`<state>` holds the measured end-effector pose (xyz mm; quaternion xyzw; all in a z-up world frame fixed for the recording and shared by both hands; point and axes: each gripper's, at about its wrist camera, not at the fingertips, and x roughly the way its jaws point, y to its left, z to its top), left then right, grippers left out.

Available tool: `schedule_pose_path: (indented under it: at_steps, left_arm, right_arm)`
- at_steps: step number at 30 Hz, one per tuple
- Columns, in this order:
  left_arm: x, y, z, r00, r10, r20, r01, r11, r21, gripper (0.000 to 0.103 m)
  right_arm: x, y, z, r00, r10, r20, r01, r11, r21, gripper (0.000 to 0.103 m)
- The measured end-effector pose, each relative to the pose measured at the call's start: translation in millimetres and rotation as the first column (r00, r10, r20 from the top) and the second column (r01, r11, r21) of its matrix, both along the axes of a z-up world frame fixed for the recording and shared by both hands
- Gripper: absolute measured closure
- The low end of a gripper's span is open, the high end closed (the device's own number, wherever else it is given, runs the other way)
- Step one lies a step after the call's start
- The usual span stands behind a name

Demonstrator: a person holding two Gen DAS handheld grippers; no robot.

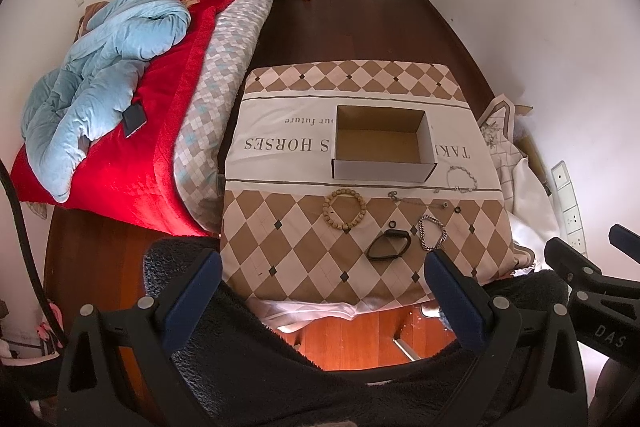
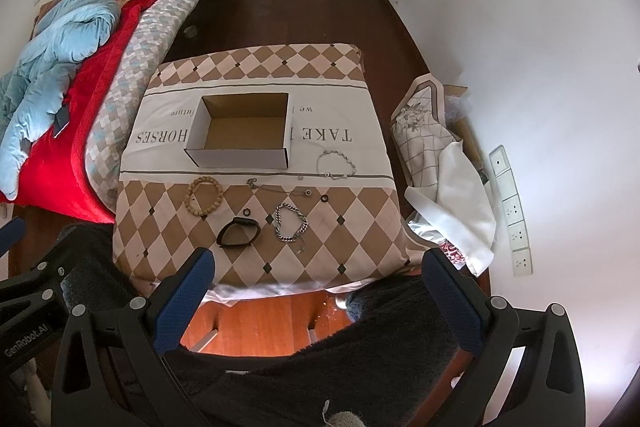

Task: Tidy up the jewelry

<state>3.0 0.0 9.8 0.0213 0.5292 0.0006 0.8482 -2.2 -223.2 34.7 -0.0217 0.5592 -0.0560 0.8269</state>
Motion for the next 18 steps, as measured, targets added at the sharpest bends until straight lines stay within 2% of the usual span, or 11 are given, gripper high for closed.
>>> schedule_pose_path:
  at_steps: [18]
  left_arm:
    - [1.3,-1.0,1.1,1.000,0.000,0.004,0.000,1.000,0.003,0.000]
  right_arm:
    - [-0.8,0.0,1.3,1.000,0.000,0.003,0.000,1.000,0.001,0.000]
